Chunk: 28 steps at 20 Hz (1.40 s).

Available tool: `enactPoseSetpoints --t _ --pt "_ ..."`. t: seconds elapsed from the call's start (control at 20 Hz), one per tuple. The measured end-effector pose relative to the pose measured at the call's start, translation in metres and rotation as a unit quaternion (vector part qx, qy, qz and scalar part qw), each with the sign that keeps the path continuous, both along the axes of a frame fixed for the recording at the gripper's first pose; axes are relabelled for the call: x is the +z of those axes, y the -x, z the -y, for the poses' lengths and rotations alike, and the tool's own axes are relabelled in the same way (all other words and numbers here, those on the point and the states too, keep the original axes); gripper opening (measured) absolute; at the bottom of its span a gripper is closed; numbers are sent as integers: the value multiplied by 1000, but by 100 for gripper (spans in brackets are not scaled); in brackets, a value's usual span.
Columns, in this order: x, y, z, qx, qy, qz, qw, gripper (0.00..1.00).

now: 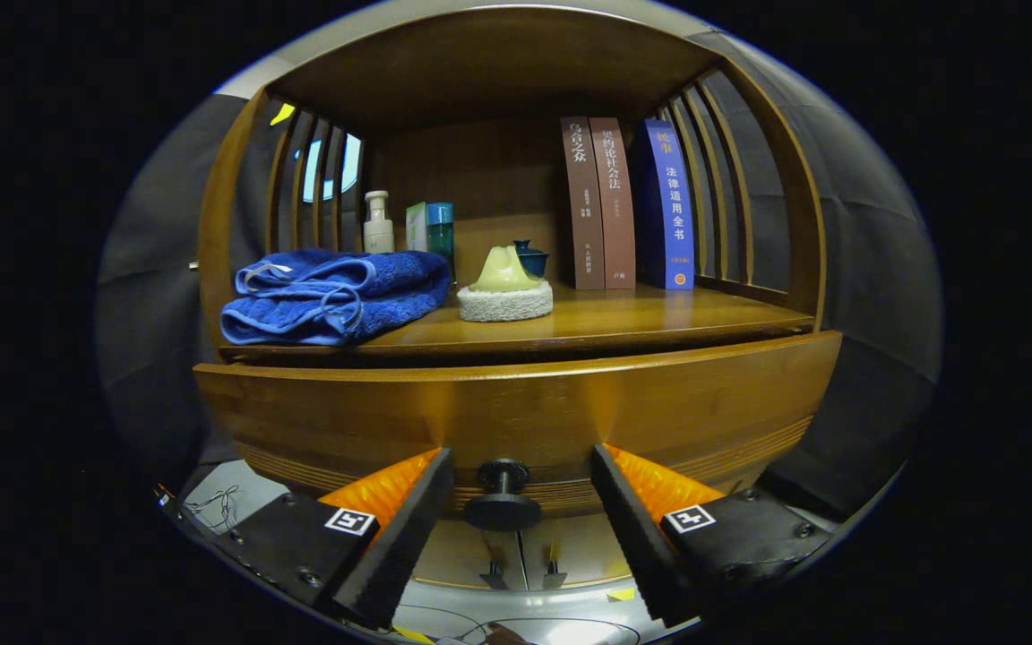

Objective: Pull open the drawer, take out the items inside it, and place them on the countertop above the cabinet.

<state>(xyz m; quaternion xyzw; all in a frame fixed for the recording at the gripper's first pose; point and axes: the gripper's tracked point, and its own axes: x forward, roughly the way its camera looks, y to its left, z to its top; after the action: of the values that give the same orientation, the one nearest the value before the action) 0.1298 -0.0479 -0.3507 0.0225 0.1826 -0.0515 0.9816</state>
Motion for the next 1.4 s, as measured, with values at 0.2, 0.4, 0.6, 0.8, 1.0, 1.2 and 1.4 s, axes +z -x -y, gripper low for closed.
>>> enactPoseSetpoints --t 0.2,0.4,0.6,0.8,1.0,1.2,1.4 --pt "-2 -10 0 -3 -2 -3 1000 100" --pt "-7 -11 0 -3 -9 -8 1000 100" --pt "-7 -10 0 -1 -6 -9 1000 100" --pt "-2 -10 0 -4 -16 -9 1000 100" --pt "17 -3 0 -2 -5 8 1000 100" --pt "52 5 0 -1 -5 29 1000 100" --pt "122 16 -1 1 12 89 996 100"
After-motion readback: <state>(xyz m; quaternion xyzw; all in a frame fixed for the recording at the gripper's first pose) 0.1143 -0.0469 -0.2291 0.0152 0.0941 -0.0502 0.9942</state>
